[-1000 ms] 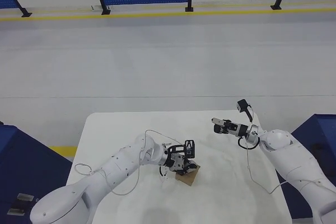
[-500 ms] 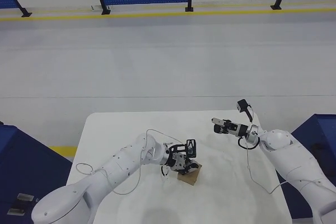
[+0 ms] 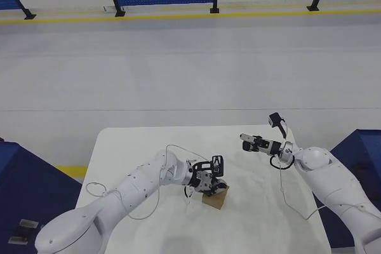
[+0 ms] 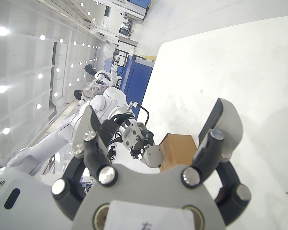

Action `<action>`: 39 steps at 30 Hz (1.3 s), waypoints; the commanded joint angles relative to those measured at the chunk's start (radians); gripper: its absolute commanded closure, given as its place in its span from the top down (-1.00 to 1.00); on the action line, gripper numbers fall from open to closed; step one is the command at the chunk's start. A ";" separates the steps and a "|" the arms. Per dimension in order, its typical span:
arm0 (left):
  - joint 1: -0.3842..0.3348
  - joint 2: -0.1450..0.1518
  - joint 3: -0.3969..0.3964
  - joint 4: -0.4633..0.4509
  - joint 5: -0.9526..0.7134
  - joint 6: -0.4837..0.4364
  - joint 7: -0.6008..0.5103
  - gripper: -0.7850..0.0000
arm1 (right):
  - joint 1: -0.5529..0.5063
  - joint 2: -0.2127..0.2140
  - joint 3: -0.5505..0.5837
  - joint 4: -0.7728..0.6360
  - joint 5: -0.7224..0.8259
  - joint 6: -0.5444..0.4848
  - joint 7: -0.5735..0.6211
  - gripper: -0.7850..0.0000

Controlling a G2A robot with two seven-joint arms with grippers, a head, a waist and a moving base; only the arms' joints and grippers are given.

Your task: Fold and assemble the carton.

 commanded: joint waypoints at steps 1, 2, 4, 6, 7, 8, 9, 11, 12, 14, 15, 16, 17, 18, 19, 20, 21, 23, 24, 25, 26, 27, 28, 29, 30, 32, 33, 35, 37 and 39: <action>0.005 0.005 -0.002 -0.016 0.021 0.000 0.018 -1.00 | 0.000 0.000 0.000 0.000 0.000 0.000 0.000 1.00; 0.009 0.008 0.003 -0.022 0.025 0.000 0.020 -1.00 | 0.000 0.000 0.000 0.000 0.000 0.000 0.000 1.00; 0.011 0.009 0.010 -0.011 0.023 0.000 0.008 -1.00 | 0.000 0.000 0.000 0.000 0.000 0.000 0.000 1.00; 0.011 0.005 0.018 0.003 0.008 0.000 -0.020 -1.00 | 0.000 0.000 0.000 0.000 0.000 0.000 0.000 1.00; 0.011 0.002 0.021 0.009 -0.004 0.000 -0.032 -1.00 | 0.000 0.000 0.000 0.000 0.000 0.000 0.000 1.00; 0.008 -0.001 0.021 0.014 -0.014 0.000 -0.043 -1.00 | 0.000 0.000 0.000 0.000 0.000 0.000 0.000 1.00; 0.006 -0.004 0.019 0.010 -0.019 0.000 -0.043 -1.00 | 0.000 0.000 0.000 0.000 0.000 0.000 0.000 1.00; 0.002 -0.005 0.014 -0.001 -0.017 0.000 -0.026 -1.00 | 0.000 0.000 0.000 0.000 0.000 0.000 0.000 1.00; 0.000 -0.004 0.011 -0.007 -0.008 0.000 -0.015 -1.00 | 0.000 0.000 0.000 0.000 0.000 0.000 0.000 1.00; 0.004 0.000 0.010 -0.014 0.007 0.000 0.001 -1.00 | 0.000 0.000 0.000 0.000 0.000 0.000 0.000 1.00; 0.006 0.001 0.011 -0.015 0.012 0.000 0.002 -1.00 | 0.000 0.000 0.000 0.000 0.000 0.000 0.000 1.00; 0.007 0.002 0.013 -0.007 0.014 0.000 -0.003 -1.00 | 0.000 0.000 0.000 0.000 0.000 0.000 0.000 1.00; 0.009 0.001 0.014 0.002 0.011 0.000 -0.011 -1.00 | 0.000 0.000 0.000 0.000 0.000 0.000 0.000 1.00; 0.010 -0.002 0.016 0.009 0.006 0.000 -0.021 -1.00 | 0.000 0.000 0.000 0.000 0.000 0.000 0.000 1.00; 0.012 -0.005 0.020 0.019 -0.001 0.000 -0.034 -1.00 | 0.000 0.000 0.000 0.000 0.000 0.000 0.000 1.00; 0.010 -0.009 0.021 0.027 -0.011 0.000 -0.045 -1.00 | 0.000 0.000 0.000 0.000 0.000 0.000 0.000 1.00; 0.006 -0.012 0.018 0.036 -0.015 0.000 -0.055 -1.00 | 0.000 0.000 0.000 0.000 0.000 0.000 0.000 1.00; 0.006 -0.019 0.015 0.022 -0.014 0.000 -0.050 -1.00 | 0.000 0.000 0.000 0.000 0.000 0.000 0.000 1.00; 0.006 -0.019 0.014 0.011 -0.009 0.000 -0.036 -1.00 | 0.000 0.000 0.000 0.000 0.000 0.000 0.000 1.00; 0.005 -0.017 0.012 0.007 -0.002 0.000 -0.023 -1.00 | 0.000 0.000 0.000 0.000 0.000 0.000 0.000 1.00; 0.004 -0.014 0.011 0.006 0.005 0.000 -0.014 -1.00 | 0.000 0.000 0.000 0.000 0.000 0.000 0.000 1.00; 0.005 -0.012 0.010 0.007 0.009 0.000 -0.006 -1.00 | 0.000 0.000 0.000 0.000 0.000 0.000 0.000 1.00; 0.007 -0.010 0.013 0.013 0.009 0.000 -0.009 -1.00 | 0.000 0.000 0.000 0.000 0.000 0.000 0.000 1.00; 0.005 -0.009 0.015 0.025 0.009 0.000 -0.020 -1.00 | 0.000 0.000 0.000 0.000 0.000 0.000 0.000 1.00; 0.006 -0.010 0.016 0.036 0.003 0.000 -0.034 -1.00 | 0.000 0.000 0.000 0.000 0.000 0.000 0.000 1.00; 0.007 -0.016 0.016 0.043 -0.019 0.000 -0.056 -1.00 | 0.000 0.000 0.000 0.000 0.000 0.000 0.000 1.00; 0.003 -0.018 0.014 0.043 -0.023 0.000 -0.061 -1.00 | 0.000 0.000 0.000 0.000 0.000 0.000 0.000 1.00; -0.004 -0.017 0.000 0.025 -0.015 0.000 -0.036 -1.00 | 0.000 0.000 0.000 0.000 0.000 0.000 0.000 1.00; -0.011 -0.006 -0.020 -0.001 0.021 0.012 0.003 -1.00 | 0.000 0.000 0.000 0.000 0.000 0.000 0.000 1.00; -0.007 0.014 -0.046 -0.052 0.083 0.047 0.062 -1.00 | 0.000 0.000 0.000 0.000 0.000 0.000 0.000 1.00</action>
